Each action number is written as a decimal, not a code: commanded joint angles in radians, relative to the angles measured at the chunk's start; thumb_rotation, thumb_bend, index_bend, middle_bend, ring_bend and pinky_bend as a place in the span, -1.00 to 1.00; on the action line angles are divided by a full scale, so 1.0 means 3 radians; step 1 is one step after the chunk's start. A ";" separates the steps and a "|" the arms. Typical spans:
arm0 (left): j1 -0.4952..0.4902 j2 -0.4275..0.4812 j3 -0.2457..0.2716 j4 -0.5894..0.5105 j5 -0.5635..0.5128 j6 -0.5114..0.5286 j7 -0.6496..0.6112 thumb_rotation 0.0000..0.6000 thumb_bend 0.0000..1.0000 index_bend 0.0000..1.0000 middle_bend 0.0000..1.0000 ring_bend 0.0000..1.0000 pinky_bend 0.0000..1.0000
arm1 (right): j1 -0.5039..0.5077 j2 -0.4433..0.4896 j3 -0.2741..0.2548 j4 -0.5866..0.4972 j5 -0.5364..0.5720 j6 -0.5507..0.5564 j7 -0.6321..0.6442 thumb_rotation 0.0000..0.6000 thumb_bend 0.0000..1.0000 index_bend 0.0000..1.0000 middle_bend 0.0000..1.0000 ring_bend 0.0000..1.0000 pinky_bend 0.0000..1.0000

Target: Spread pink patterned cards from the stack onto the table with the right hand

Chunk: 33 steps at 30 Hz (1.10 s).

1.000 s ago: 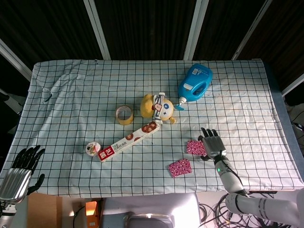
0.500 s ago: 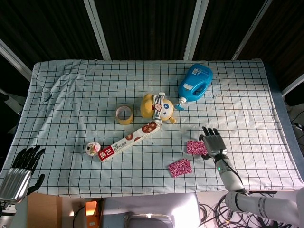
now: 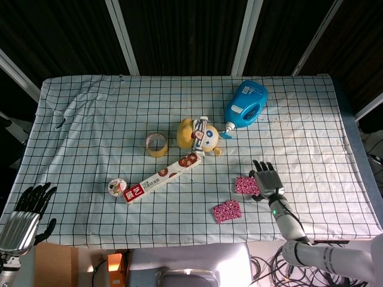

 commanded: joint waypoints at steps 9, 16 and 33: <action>0.0001 0.0004 0.0004 0.0002 0.0010 0.0004 -0.0007 1.00 -0.16 -1.00 -0.97 -1.00 -0.97 | -0.0003 -0.0013 -0.0001 0.0015 -0.0014 0.0009 0.0029 1.00 -0.72 -0.20 -1.00 -1.00 -1.00; 0.0000 0.0002 0.0003 0.0002 0.0007 0.0002 -0.0006 1.00 -0.16 -1.00 -0.97 -1.00 -0.97 | -0.0009 -0.0031 0.0006 0.0028 -0.0027 0.0033 0.0044 1.00 -0.72 -0.07 -1.00 -1.00 -1.00; 0.0005 -0.0001 0.0000 0.0004 0.0005 0.0012 -0.0003 1.00 -0.16 -1.00 -0.97 -1.00 -0.97 | -0.0247 0.0304 -0.0115 -0.0487 -0.0715 0.0300 0.0360 1.00 -0.71 0.16 -1.00 -1.00 -0.99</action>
